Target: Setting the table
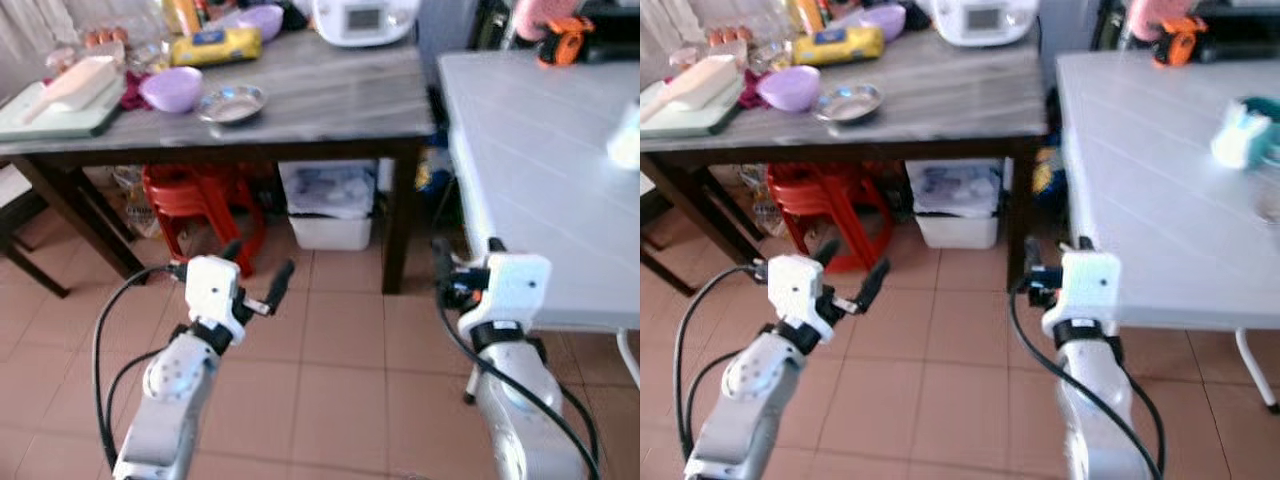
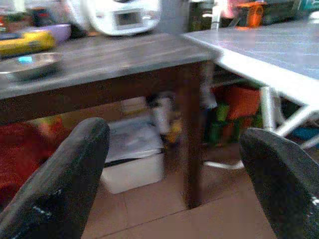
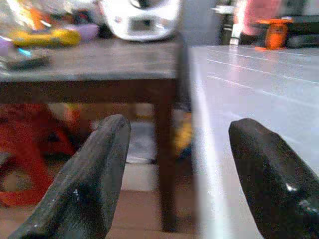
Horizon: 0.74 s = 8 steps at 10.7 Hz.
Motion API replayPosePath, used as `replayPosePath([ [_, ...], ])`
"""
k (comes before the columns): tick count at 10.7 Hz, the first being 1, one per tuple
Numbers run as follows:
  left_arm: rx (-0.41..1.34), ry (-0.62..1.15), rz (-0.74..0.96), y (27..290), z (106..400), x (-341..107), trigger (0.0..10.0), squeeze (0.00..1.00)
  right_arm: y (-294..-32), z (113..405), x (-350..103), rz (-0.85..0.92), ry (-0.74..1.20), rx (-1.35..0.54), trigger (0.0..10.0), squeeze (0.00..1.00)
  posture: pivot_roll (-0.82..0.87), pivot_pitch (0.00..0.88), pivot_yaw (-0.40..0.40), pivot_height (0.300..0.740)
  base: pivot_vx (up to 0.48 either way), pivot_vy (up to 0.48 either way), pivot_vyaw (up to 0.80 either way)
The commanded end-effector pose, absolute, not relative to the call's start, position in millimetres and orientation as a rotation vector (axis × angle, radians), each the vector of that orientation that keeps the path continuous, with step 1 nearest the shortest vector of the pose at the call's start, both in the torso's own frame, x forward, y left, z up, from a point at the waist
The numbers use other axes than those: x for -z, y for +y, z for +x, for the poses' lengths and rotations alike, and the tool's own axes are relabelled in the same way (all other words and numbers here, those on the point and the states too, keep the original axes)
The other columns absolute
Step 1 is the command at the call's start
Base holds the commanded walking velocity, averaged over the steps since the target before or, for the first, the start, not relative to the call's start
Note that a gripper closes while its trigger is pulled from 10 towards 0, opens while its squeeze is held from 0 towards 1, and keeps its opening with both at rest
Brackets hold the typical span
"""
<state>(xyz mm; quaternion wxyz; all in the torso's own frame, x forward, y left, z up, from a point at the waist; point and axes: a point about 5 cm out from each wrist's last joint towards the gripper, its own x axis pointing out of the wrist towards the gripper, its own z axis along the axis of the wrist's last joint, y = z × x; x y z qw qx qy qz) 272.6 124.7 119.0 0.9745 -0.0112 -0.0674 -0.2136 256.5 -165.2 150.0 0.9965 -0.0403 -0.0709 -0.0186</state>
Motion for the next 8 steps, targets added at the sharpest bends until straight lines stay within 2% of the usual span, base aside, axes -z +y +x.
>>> replayPosePath([
  [1, 0.421, -0.136, -0.001, 132.7, 272.4, -120.0, 10.0, 0.0, -160.6, 257.1, -155.1, -0.066, -0.163, 0.029, 10.0, 0.0, -0.09, 0.099, 0.137, 0.74, 0.0, -0.33, 0.0],
  [8, 0.421, -0.136, -0.001, 132.7, 272.4, -120.0, 10.0, 0.0, -160.6, 257.1, -155.1, -0.066, -0.163, 0.029, 10.0, 0.0, -0.09, 0.099, 0.137, 0.74, 0.0, -0.33, 0.0],
])
